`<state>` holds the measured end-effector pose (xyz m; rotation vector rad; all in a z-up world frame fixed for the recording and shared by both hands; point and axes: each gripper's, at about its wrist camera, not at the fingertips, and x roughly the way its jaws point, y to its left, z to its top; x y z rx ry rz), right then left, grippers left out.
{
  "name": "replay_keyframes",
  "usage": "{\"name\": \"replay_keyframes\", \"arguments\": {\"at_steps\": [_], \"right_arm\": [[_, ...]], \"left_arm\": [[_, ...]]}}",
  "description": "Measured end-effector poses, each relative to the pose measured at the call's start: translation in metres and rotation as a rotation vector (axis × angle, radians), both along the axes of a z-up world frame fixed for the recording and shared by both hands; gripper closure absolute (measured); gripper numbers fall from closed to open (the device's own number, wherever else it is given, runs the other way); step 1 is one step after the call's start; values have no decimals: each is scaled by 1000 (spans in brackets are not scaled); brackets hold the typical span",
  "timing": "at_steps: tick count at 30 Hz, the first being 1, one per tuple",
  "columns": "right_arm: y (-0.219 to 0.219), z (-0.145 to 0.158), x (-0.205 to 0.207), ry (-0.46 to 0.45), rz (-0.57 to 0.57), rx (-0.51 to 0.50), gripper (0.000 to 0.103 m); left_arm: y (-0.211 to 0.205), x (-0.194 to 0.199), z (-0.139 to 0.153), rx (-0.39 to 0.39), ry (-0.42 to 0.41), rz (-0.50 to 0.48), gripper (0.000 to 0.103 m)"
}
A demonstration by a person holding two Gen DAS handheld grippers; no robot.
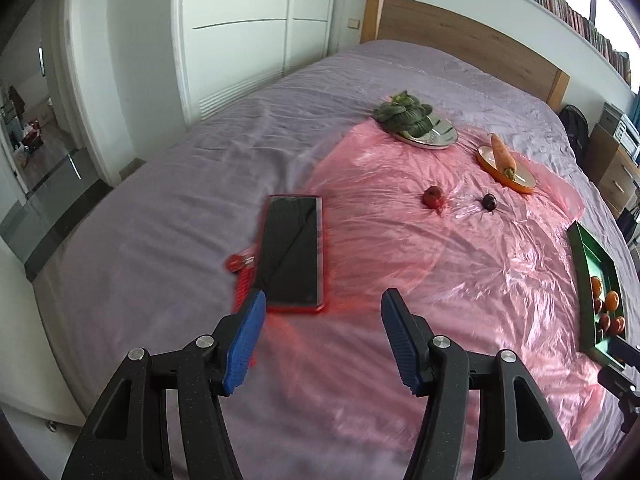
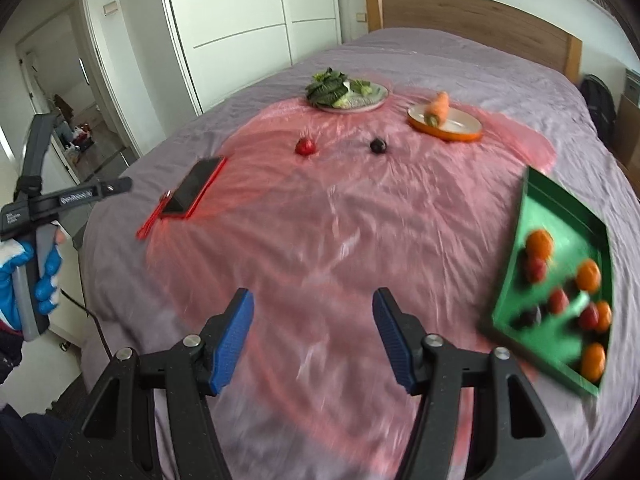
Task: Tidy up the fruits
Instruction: 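Lift both grippers away from the tray toward the remaining apple and plum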
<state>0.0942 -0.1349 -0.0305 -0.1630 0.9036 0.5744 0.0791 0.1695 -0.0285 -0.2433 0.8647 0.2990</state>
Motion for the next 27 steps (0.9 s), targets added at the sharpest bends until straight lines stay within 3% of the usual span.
{"name": "replay_keyframes", "arguments": {"at_steps": [5, 10, 14, 17, 20, 27], "right_arm": [[13, -1, 60, 8, 14, 45, 0], [25, 48, 95, 38, 41, 50, 0], [21, 104, 99, 49, 49, 40, 0], [15, 129, 99, 65, 52, 34, 0], [10, 147, 101, 68, 61, 26, 0], [9, 171, 112, 62, 68, 31, 0]], "left_arm": [[-30, 71, 2, -48, 67, -45, 49], [-66, 111, 57, -87, 108, -102, 49], [-84, 119, 102, -66, 156, -136, 49], [-89, 120, 127, -54, 160, -160, 49], [-89, 119, 148, 12, 130, -153, 49], [-62, 110, 169, 8, 72, -65, 49]]}}
